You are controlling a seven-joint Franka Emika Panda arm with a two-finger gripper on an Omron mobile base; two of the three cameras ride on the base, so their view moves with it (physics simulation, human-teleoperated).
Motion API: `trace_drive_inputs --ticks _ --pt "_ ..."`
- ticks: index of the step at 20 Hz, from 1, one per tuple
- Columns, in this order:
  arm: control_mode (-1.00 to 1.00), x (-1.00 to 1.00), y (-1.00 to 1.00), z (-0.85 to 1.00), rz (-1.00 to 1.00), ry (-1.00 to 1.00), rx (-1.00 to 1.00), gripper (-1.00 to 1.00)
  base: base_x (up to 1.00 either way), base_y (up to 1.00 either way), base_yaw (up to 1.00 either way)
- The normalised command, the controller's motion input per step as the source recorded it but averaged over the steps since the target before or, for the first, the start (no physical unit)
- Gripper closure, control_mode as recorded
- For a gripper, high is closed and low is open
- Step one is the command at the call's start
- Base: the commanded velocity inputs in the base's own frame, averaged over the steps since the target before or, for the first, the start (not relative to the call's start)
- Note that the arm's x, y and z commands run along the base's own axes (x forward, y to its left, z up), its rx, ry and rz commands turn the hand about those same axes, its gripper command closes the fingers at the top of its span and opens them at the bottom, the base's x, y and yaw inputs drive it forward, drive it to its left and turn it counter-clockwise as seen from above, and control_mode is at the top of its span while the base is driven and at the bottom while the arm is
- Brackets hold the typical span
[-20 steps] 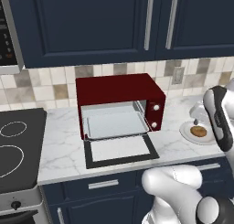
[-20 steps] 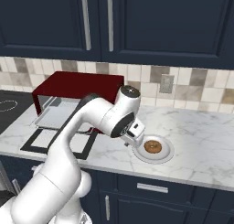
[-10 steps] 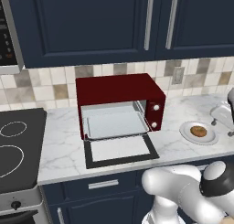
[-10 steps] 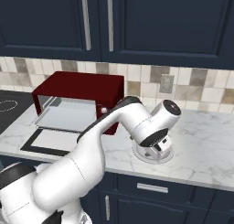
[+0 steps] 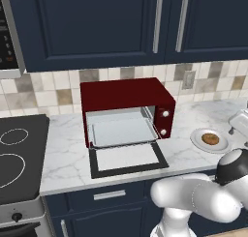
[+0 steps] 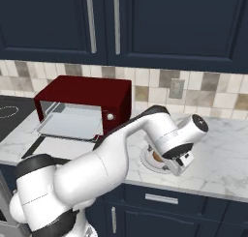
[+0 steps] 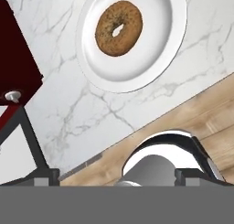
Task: Pick up the bagel from the plate, place it on the toaster oven rack, close the door, and set the timer.
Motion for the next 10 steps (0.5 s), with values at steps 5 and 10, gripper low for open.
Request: trace_drive_inputs --ticks 5,10 --pt "-1.00 0.21 -0.01 -0.19 0.00 -0.01 0.00 -1.00 0.00 0.00 0.00" --pt "-1.00 0.21 0.00 -0.18 0.00 -0.04 0.00 -1.00 0.00 0.00 0.00"
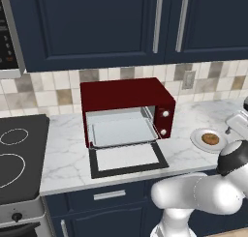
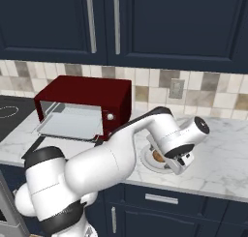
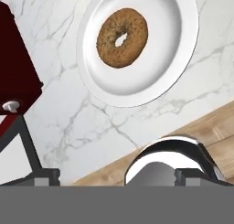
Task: Pick up the bagel from the plate, place it on the toaster oven rack, close the door, and set the timer.
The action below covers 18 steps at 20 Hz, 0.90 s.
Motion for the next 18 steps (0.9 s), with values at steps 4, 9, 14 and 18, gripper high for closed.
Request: trace_drive_inputs --ticks 4,9,14,18 --pt "-1.00 0.21 0.00 -0.18 0.00 -0.05 0.00 -1.00 0.00 0.00 0.00" --pt "-1.00 0.24 0.00 -0.16 0.00 -0.04 0.00 -1.00 0.00 0.00 0.00" --pt "-1.00 0.24 0.00 -0.13 0.00 -0.03 0.00 -1.00 0.00 0.00 0.00" --pt "-1.00 0.24 0.00 -0.14 0.00 -0.01 0.00 -1.00 0.00 0.00 0.00"
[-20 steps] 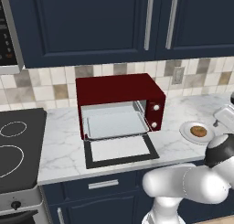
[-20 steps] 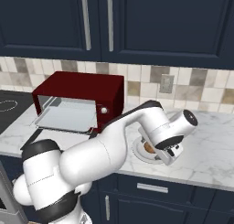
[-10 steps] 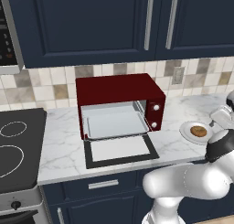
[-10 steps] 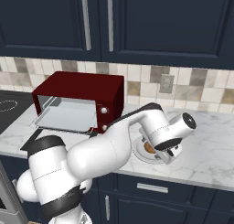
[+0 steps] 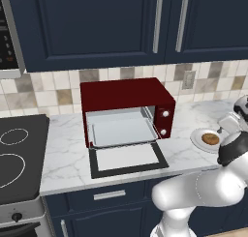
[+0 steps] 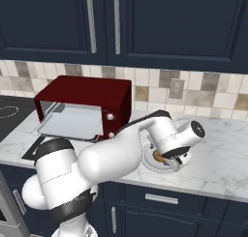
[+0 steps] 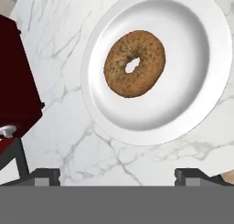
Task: Pick up the bagel from the plate, place it on the toaster oven rack, close the door, and set the timer.
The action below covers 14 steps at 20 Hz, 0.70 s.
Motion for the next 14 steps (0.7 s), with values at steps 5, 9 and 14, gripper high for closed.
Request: trace_drive_inputs --ticks 5,9,14 --pt "-1.00 0.20 -0.03 -0.17 0.00 0.00 0.00 -1.00 0.00 0.00 0.00" --pt "-1.00 0.17 -0.20 -0.17 0.00 0.00 0.00 -1.00 0.00 0.00 0.00" --pt "-1.00 0.15 -0.23 -0.14 0.00 -0.01 0.00 -1.00 0.00 0.00 0.00"
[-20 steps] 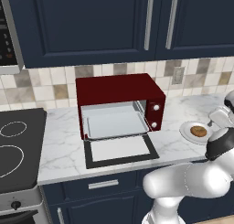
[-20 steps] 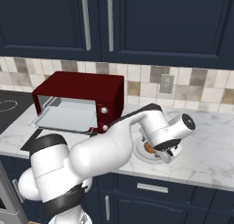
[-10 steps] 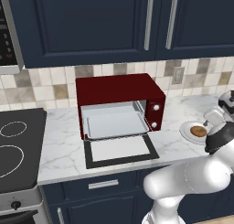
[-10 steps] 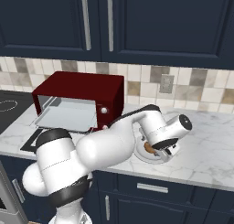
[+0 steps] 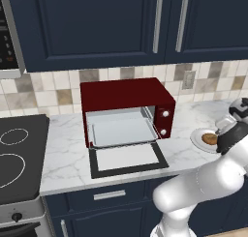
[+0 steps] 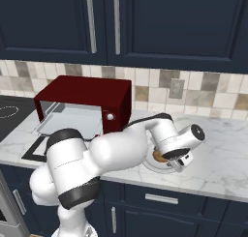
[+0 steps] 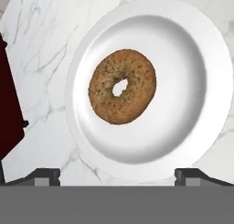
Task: Pick up the bagel from the plate, place it on the toaster oven rack, close the door, and set the timer.
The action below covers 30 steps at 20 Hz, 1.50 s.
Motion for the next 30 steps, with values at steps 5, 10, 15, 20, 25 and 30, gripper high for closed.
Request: trace_drive_inputs --ticks 5,10,15,20,25,30 --pt "-1.00 0.15 -0.12 -0.16 0.00 0.00 0.00 -1.00 0.00 0.00 0.00" --pt "-1.00 0.23 -0.01 -0.11 0.00 0.00 0.01 -1.00 0.00 0.00 0.00" --pt "-1.00 0.20 -0.03 -0.05 0.00 -0.01 0.01 -1.00 0.00 0.00 0.00" --pt "-1.00 0.13 -0.04 -0.10 0.00 0.00 0.00 -1.00 0.00 0.00 0.00" --pt "-1.00 0.01 0.00 -0.15 0.00 0.00 0.00 -1.00 0.00 0.00 0.00" --pt "-1.00 0.00 0.00 -0.19 0.00 0.00 0.00 -1.00 0.00 0.00 0.00"
